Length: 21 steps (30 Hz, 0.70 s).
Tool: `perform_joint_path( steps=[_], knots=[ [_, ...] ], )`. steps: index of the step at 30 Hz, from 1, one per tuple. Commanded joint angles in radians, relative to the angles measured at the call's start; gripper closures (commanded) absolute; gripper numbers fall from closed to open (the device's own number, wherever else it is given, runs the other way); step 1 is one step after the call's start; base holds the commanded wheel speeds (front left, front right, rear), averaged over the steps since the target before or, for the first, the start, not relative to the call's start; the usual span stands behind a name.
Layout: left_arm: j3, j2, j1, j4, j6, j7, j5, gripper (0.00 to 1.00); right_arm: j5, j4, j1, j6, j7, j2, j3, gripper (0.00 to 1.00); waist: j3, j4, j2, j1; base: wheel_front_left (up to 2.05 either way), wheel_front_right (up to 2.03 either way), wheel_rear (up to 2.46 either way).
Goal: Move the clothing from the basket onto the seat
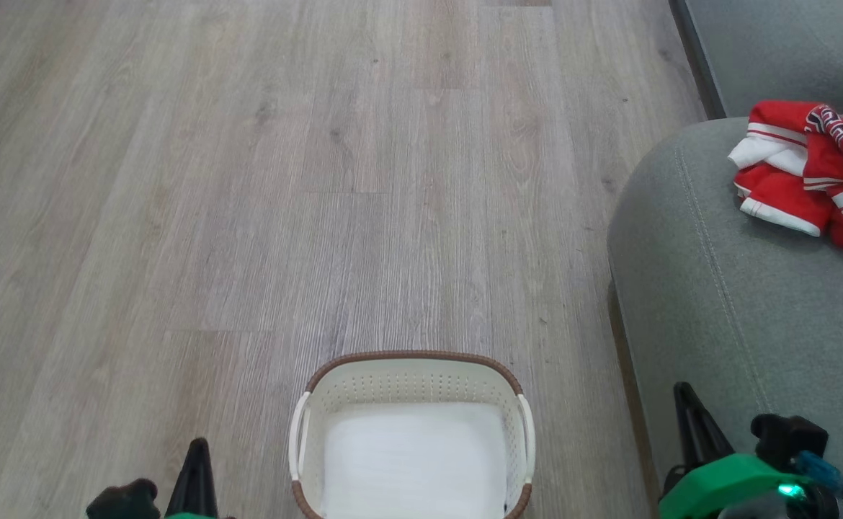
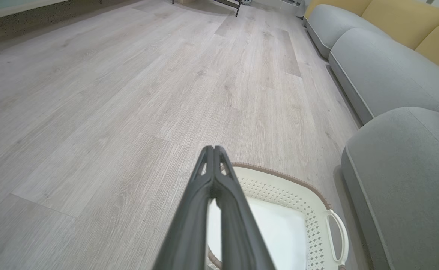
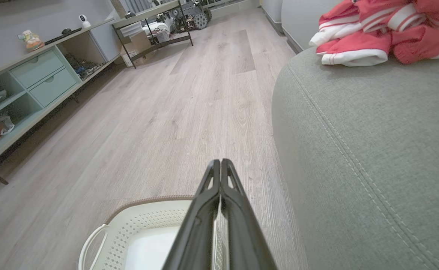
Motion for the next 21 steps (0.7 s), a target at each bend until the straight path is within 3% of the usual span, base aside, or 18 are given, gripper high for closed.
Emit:
perform_joint_path(
  steps=[1,21],
  knots=[
    [0.021,0.002,-0.047,-0.029,-0.008,0.005,-0.025,1.00,0.029,-0.037,-0.045,0.000,0.008,-0.001,-0.007,1.00,0.000,-0.001,-0.0001,0.0000,0.00,0.00,0.00],
    [0.065,-0.002,-0.094,-0.025,-0.055,0.065,-0.252,1.00,0.267,-0.057,-0.066,0.000,0.069,-0.001,-0.025,1.00,0.007,-0.012,-0.0001,0.0000,0.00,0.00,0.00]
  ],
)
